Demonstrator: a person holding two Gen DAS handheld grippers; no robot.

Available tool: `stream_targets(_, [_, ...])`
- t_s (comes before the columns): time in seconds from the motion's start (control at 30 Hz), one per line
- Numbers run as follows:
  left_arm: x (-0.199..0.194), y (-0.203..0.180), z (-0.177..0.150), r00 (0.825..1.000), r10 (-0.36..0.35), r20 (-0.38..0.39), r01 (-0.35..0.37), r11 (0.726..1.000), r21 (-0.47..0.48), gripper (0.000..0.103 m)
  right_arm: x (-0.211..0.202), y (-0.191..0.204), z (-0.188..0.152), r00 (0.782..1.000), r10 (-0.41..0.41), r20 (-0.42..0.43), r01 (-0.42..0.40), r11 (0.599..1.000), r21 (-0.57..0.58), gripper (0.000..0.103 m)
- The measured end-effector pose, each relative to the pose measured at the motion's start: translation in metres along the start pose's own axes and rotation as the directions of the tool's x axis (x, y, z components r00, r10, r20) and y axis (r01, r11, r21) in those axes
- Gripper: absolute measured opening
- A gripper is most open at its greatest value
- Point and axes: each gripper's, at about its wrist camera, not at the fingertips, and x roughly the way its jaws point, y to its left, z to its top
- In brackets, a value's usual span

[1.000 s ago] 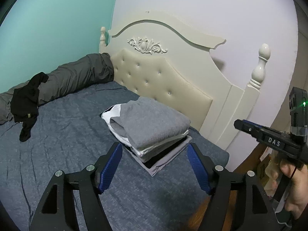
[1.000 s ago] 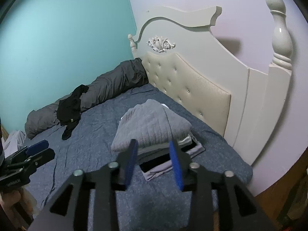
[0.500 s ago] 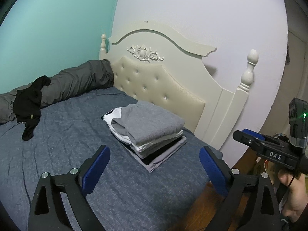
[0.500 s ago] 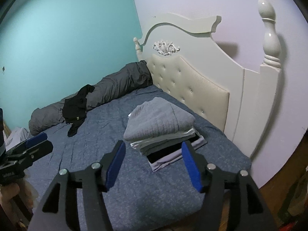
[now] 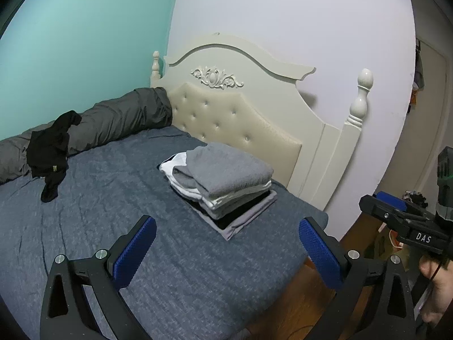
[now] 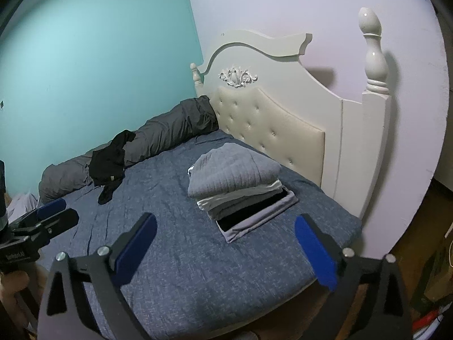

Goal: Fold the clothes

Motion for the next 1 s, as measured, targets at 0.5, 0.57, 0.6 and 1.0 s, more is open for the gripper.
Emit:
stream_targets(0.5, [-0.015,-0.010,-0.023,0.999,-0.034,-0.017,0.035,0.999,0.029,0.103,-0.023,0.008,-0.026,1.000,0.009,0.001,-0.009,1.000,-0.005,0.101])
stream_targets(0.57, [-0.016,-0.011,-0.025,0.999,-0.029,-0.013,0.029,0.999,0.031,0.103,-0.026,0.007,-0.028,1.000,0.010,0.004,-0.010,1.000,-0.002,0.101])
stream_targets(0.6, [-0.017,-0.011,-0.026,1.000,-0.025,-0.011,0.025,0.999,0.032,0.103,-0.028,0.006,-0.029,1.000,0.007,0.007,-0.007,1.000,-0.001,0.101])
stream_targets(1.0, [-0.023,-0.007,-0.039,1.000,-0.004,0.003,0.004,0.999,0.034,0.103,-0.035,0.006,-0.046,1.000,0.008,-0.001,-0.008,1.000,0.010,0.101])
